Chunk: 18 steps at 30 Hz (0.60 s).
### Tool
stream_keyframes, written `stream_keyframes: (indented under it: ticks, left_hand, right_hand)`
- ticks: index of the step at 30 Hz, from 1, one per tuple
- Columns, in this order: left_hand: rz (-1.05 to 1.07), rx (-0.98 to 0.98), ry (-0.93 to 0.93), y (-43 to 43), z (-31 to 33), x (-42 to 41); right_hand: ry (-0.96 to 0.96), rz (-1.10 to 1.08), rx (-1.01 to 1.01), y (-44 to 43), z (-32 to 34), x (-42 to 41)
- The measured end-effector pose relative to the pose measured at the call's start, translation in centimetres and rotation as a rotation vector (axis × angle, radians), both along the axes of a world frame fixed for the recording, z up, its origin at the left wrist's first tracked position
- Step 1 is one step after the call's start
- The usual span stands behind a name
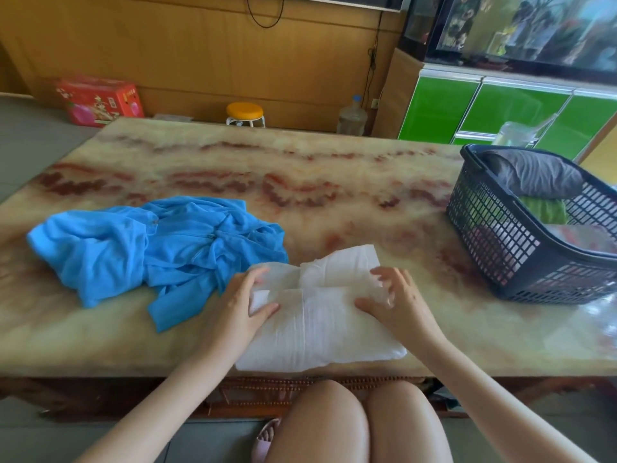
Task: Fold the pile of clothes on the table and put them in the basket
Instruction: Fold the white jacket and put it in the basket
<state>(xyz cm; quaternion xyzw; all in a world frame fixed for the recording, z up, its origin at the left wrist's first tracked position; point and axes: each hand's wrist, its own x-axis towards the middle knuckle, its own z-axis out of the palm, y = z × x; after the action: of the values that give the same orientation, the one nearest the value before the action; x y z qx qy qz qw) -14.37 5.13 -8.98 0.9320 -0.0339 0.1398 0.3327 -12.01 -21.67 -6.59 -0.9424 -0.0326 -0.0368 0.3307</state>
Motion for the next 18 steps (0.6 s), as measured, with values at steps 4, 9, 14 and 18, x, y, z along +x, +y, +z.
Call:
stream_keyframes:
  ticks: [4,9,14,18]
  left_hand:
    - [-0.334,0.053,-0.169,0.6,0.5,-1.4]
    - [-0.512,-0.134,0.194,2.4,0.6,-3.4]
    - [-0.515,0.122,0.160,3.4,-0.3,-3.6]
    - [-0.255,-0.082,0.023,2.9,0.2,-2.7]
  right_hand:
    - [-0.314,0.424,-0.014,-1.8,0.2,-0.9]
    - [-0.013,0.627,-0.193,-4.2,-1.1,-2.2]
    - [0.009,0.500,-0.206,-3.8,-1.5,-2.0]
    - [0.051,0.369,0.182,-3.0,-0.1,-0.9]
